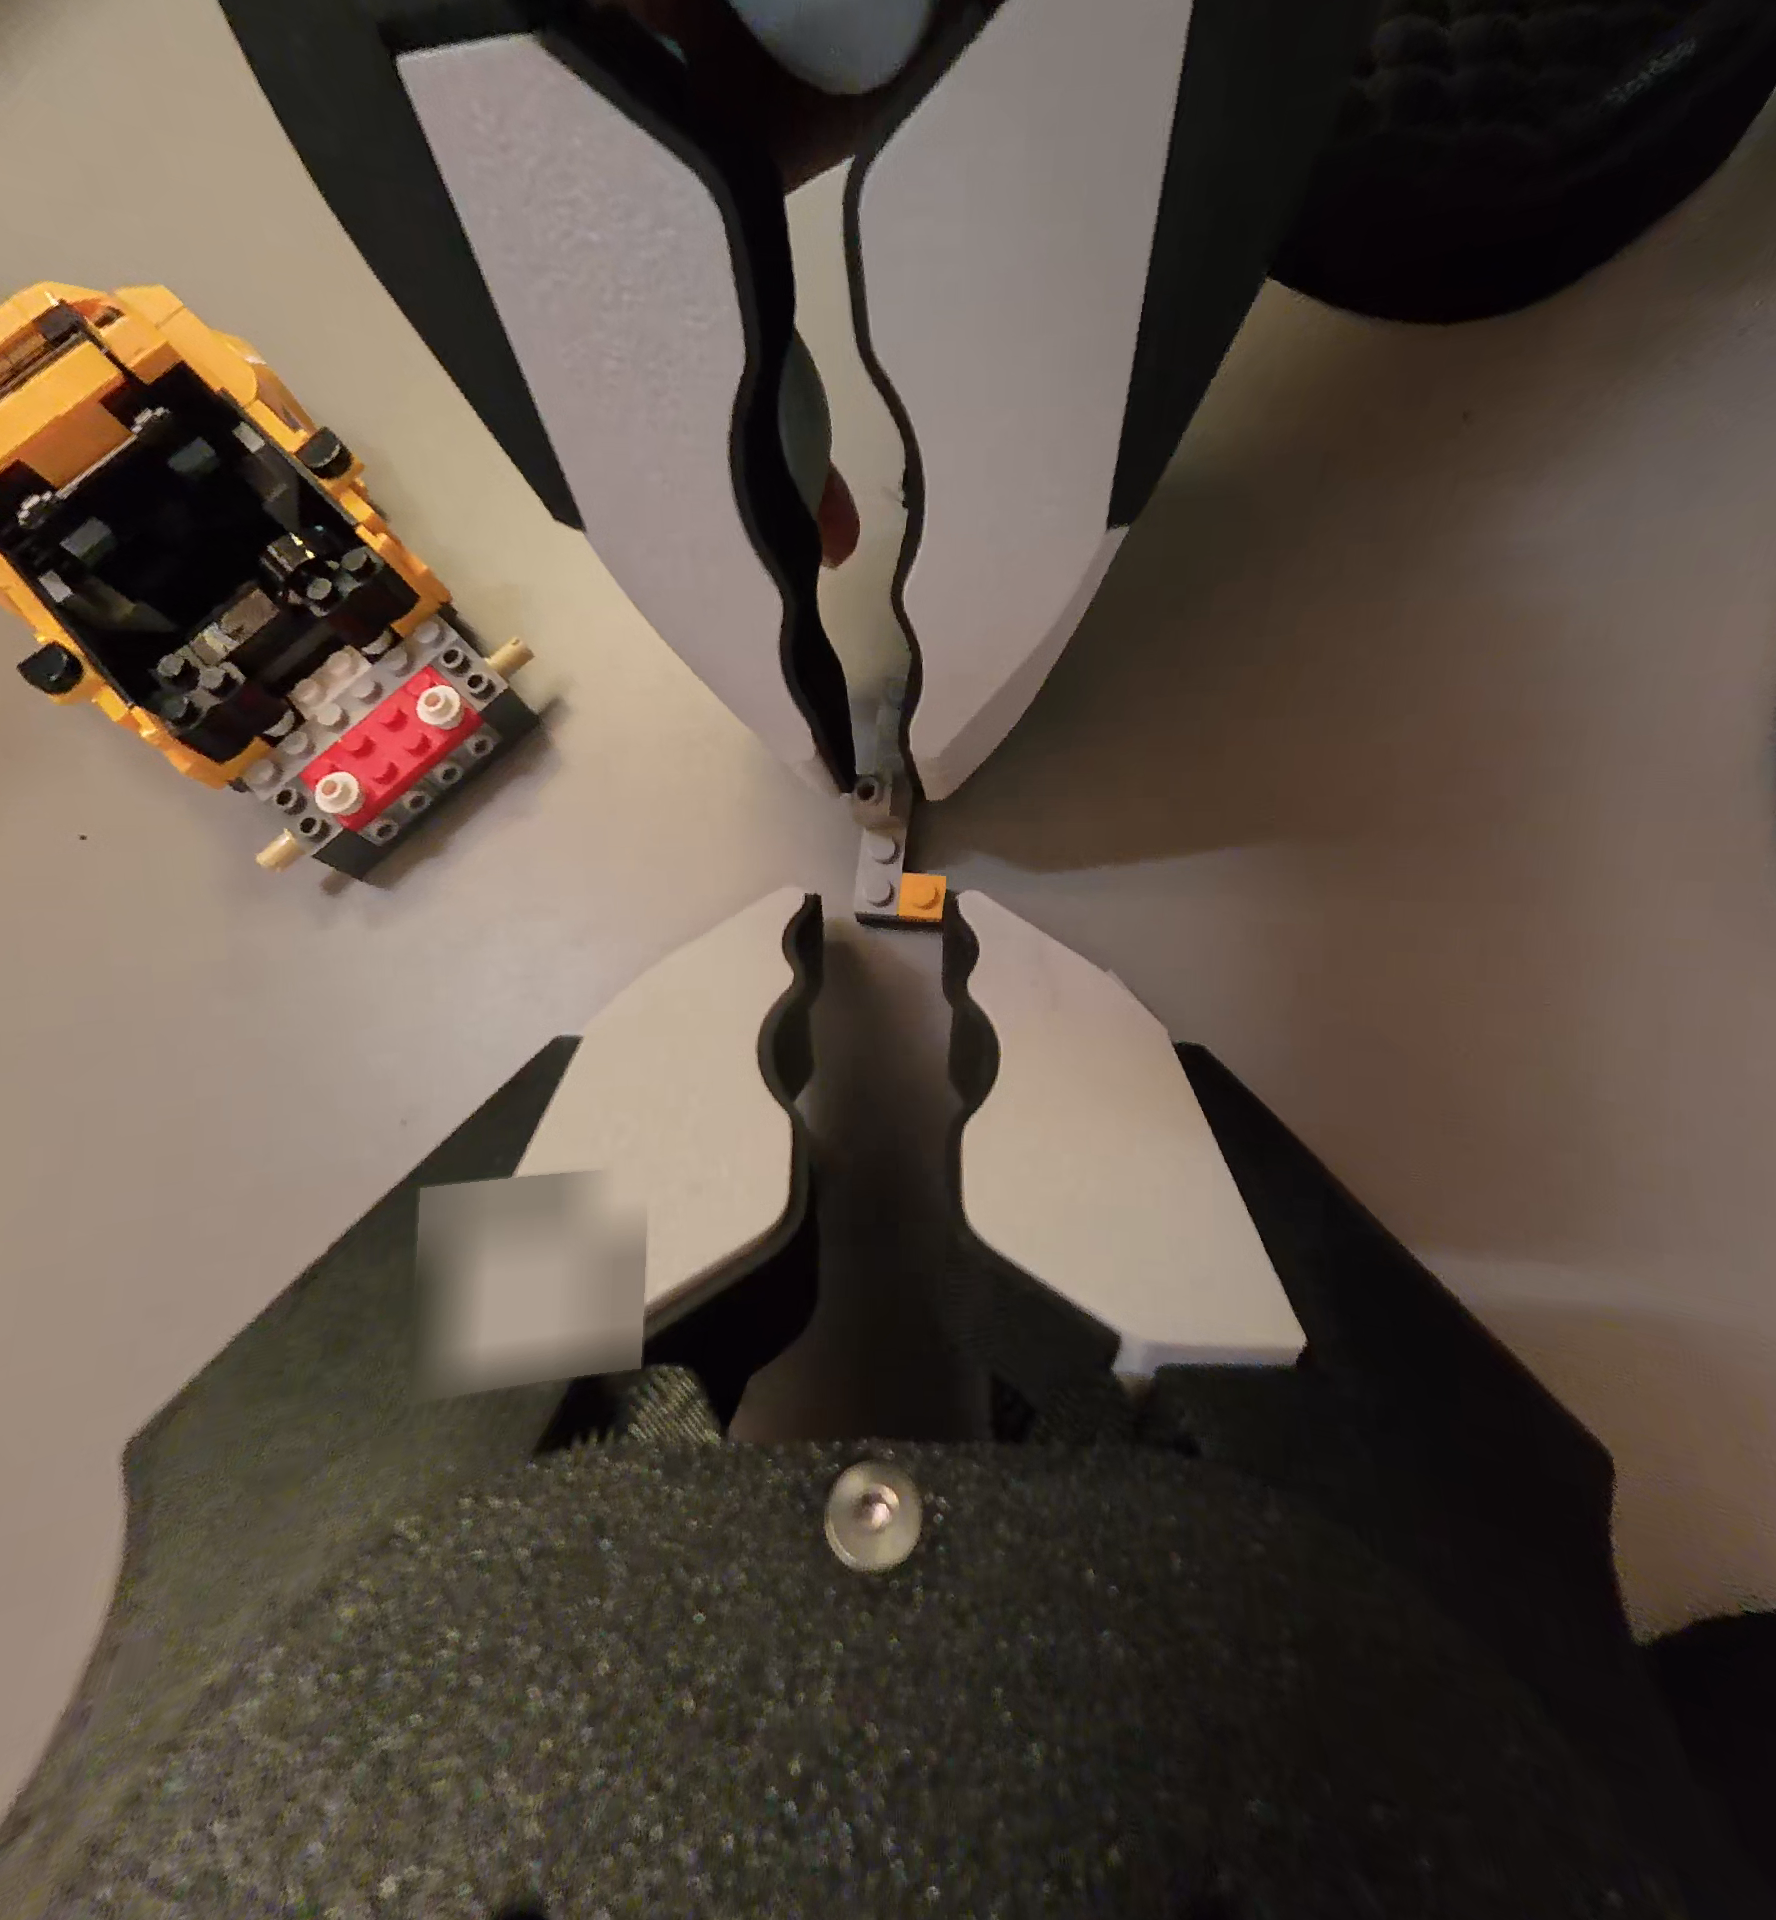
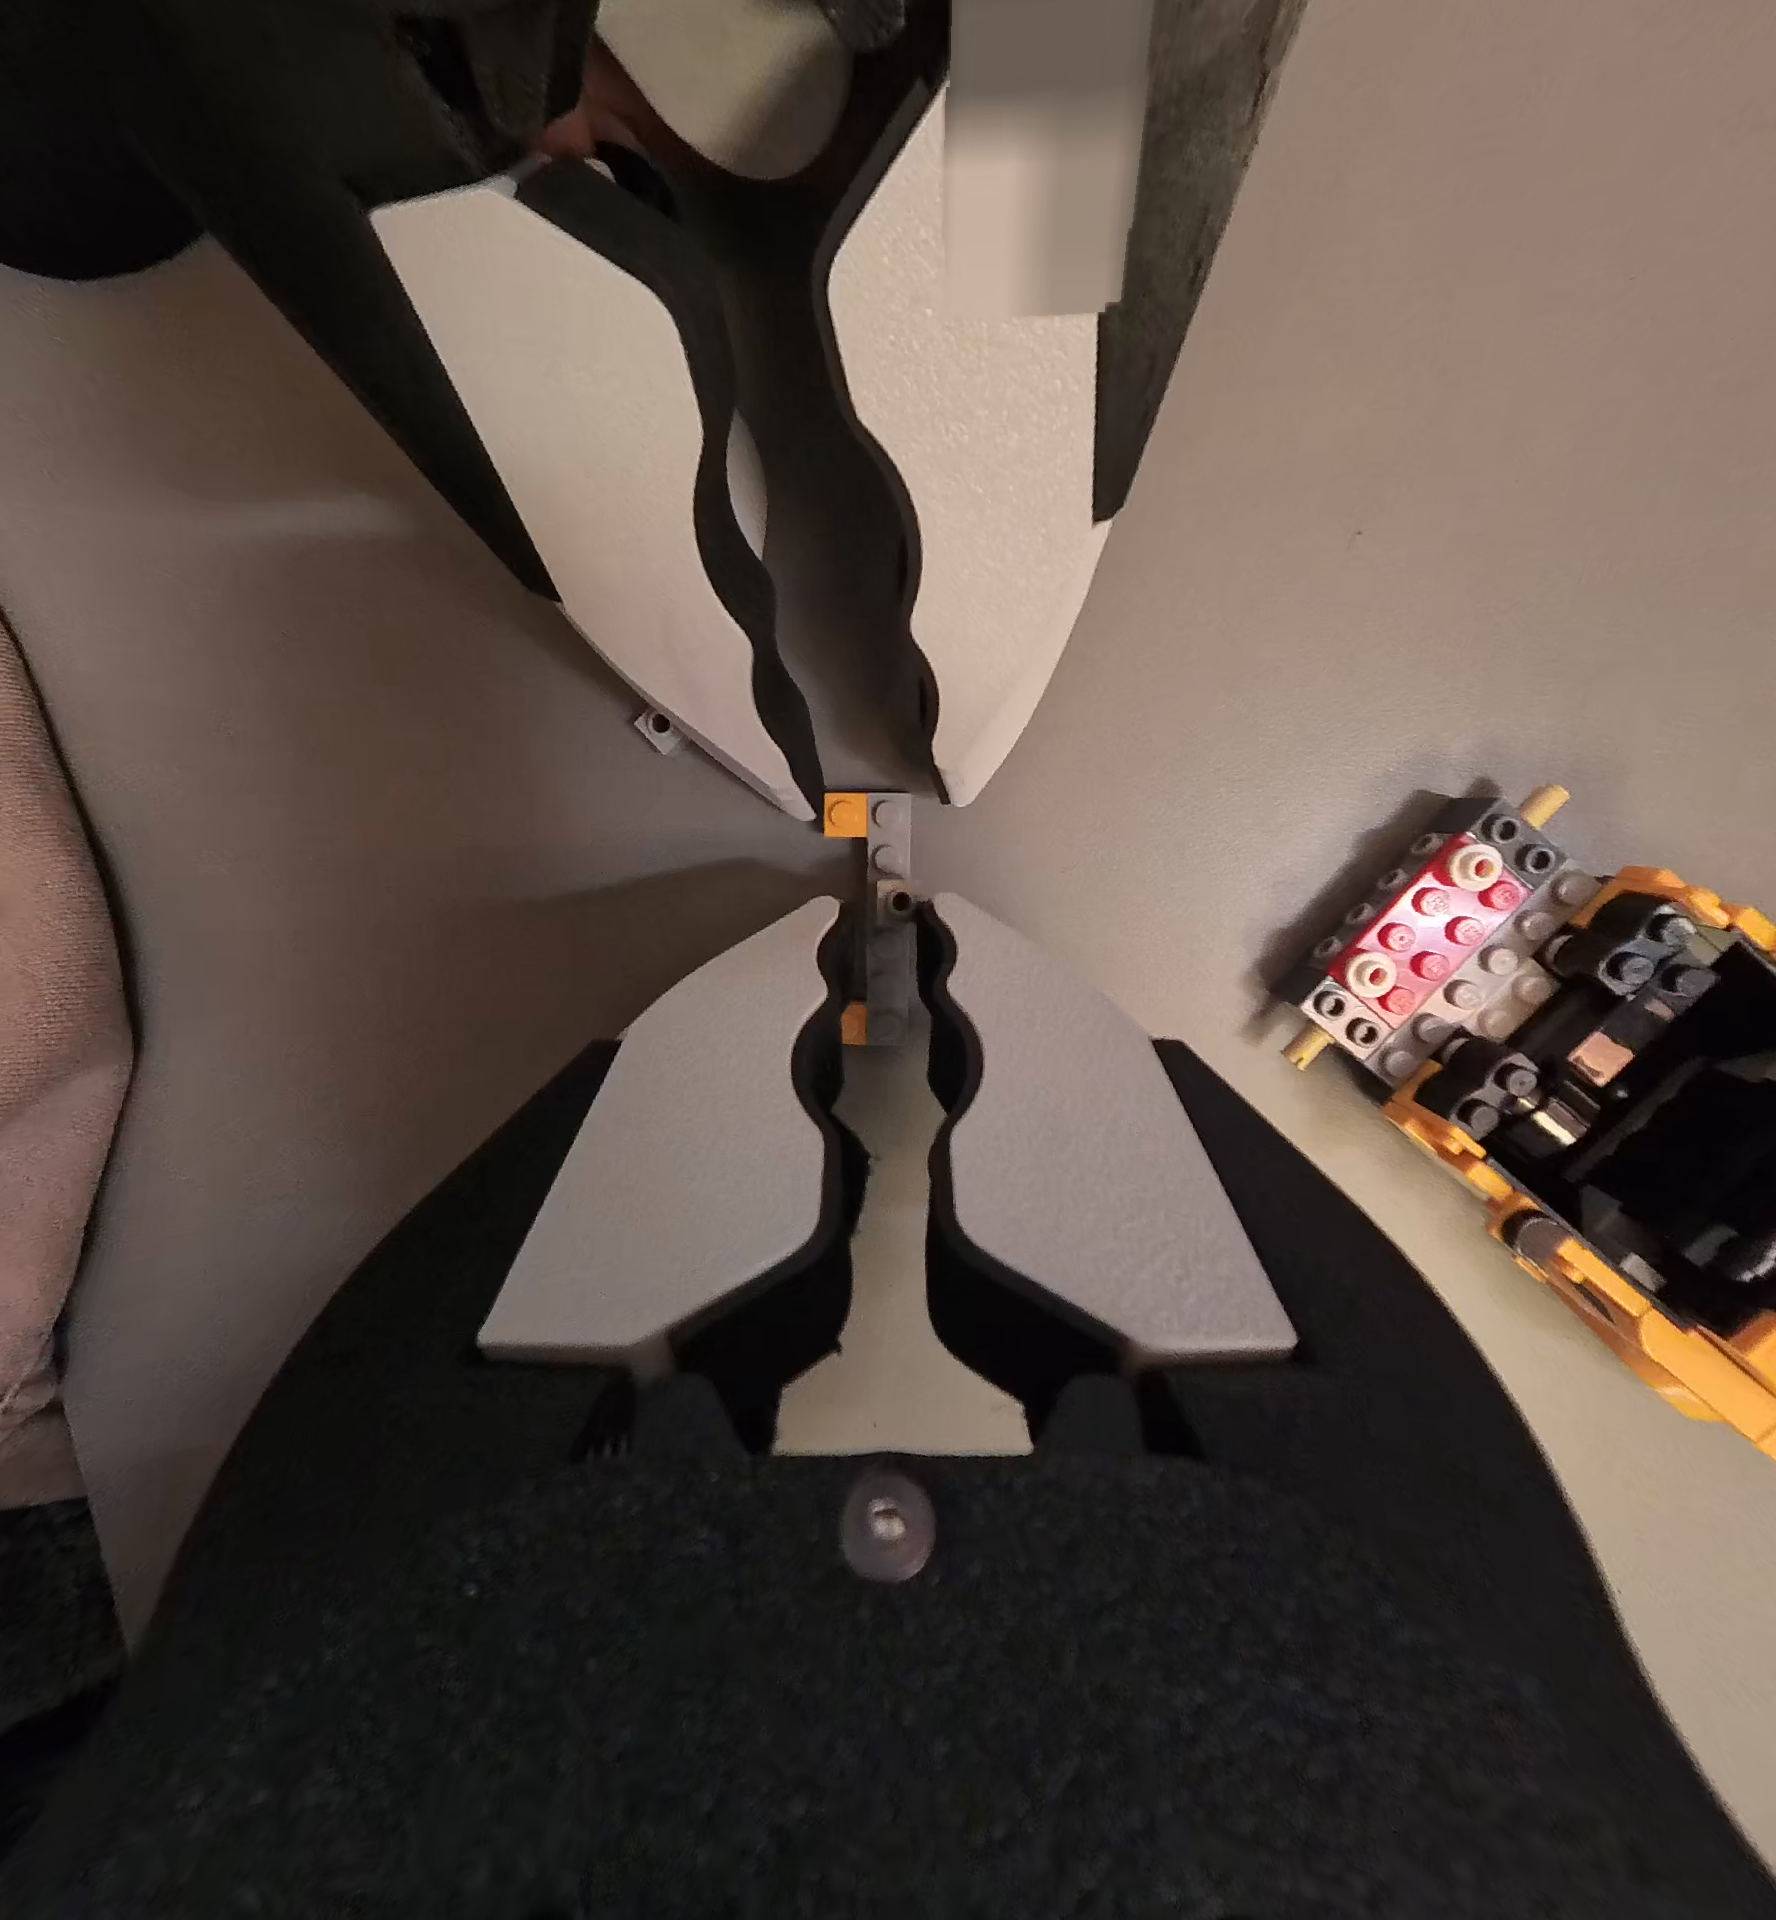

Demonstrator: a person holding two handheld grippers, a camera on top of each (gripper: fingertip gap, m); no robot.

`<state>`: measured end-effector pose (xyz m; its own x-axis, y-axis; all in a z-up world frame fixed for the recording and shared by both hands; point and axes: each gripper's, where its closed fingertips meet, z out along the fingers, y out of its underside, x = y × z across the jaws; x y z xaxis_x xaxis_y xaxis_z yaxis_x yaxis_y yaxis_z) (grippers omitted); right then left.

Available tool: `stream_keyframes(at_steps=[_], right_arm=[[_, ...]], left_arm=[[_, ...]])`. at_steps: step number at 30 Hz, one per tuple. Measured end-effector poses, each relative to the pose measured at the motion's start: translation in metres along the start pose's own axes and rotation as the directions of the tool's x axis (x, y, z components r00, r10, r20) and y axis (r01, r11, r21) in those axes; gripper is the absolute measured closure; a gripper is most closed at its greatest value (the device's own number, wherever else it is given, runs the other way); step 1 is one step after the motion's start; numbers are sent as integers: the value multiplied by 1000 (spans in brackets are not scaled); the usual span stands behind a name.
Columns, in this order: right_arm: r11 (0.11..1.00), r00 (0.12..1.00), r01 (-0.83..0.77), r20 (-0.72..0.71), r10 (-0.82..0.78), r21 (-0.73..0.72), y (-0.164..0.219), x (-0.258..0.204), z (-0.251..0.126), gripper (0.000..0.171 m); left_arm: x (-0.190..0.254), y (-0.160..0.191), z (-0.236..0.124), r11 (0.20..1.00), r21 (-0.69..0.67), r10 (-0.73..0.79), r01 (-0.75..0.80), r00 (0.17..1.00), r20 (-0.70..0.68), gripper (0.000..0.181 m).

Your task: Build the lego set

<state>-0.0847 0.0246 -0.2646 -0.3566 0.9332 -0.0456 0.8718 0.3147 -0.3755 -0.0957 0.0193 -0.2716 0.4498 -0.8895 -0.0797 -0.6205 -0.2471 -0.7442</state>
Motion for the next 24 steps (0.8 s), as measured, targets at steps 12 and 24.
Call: stream_keyframes(at_steps=[12, 24], right_arm=[[999, 999, 27, -35, -26, 30, -1, 1, 0, 164], [1000, 998, 4, -65, -4, 2, 1, 1, 1, 165]], left_arm=[[2, 0, 1, 1000, -3, 15, -15, 1000, 2, 164], [3, -1, 1, 1000, -4, 22, -22, 1000, 8, 165]])
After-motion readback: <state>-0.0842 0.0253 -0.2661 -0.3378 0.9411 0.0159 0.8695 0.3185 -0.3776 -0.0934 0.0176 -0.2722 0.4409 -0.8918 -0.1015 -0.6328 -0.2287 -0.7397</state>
